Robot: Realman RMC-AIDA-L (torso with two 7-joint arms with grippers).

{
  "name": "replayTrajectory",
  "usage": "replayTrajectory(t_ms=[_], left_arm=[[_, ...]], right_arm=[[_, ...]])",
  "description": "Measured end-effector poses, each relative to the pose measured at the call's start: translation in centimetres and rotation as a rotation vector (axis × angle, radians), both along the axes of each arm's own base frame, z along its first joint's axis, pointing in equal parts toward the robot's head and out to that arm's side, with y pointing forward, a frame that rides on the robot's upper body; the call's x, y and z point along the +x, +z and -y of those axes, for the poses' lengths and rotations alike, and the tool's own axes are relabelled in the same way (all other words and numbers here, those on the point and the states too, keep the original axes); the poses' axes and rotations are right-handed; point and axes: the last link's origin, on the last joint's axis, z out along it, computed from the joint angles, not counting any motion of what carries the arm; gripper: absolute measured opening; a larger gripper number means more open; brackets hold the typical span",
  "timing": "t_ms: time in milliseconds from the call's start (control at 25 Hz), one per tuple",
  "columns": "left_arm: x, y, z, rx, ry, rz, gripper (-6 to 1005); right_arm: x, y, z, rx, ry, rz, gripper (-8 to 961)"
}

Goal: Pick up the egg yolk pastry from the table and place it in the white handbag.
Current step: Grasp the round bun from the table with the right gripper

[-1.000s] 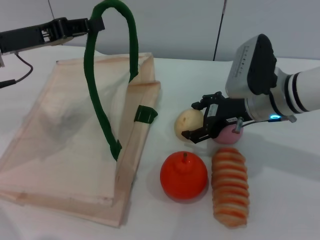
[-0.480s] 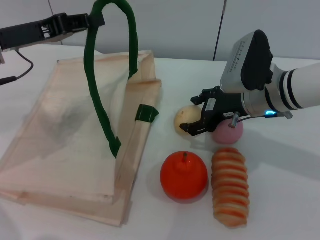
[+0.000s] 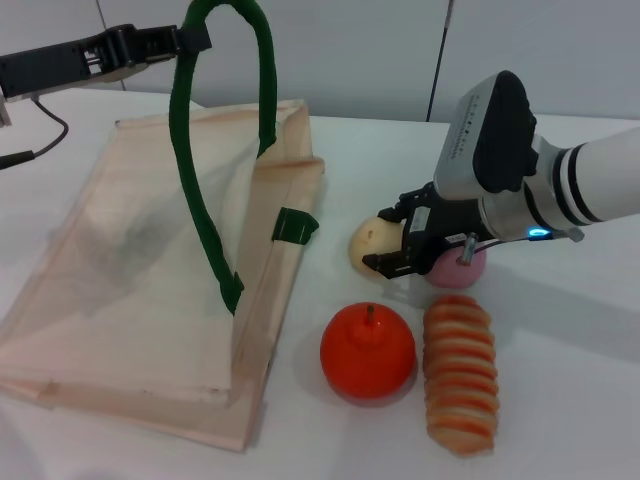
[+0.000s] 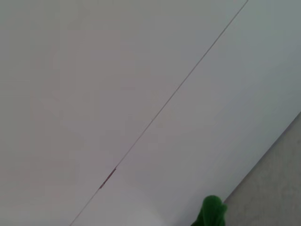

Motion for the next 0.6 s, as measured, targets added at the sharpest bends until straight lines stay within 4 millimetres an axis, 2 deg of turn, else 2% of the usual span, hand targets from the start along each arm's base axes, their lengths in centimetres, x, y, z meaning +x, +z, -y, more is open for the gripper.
replayTrajectory(t_ms=[600], left_arm=[[-0.10,-0.02,0.07,-0.001,0.002,0.001,163]], right_arm=[[-0.01,-0.06,0.06,-0.002,-0.007,-0.003,614]])
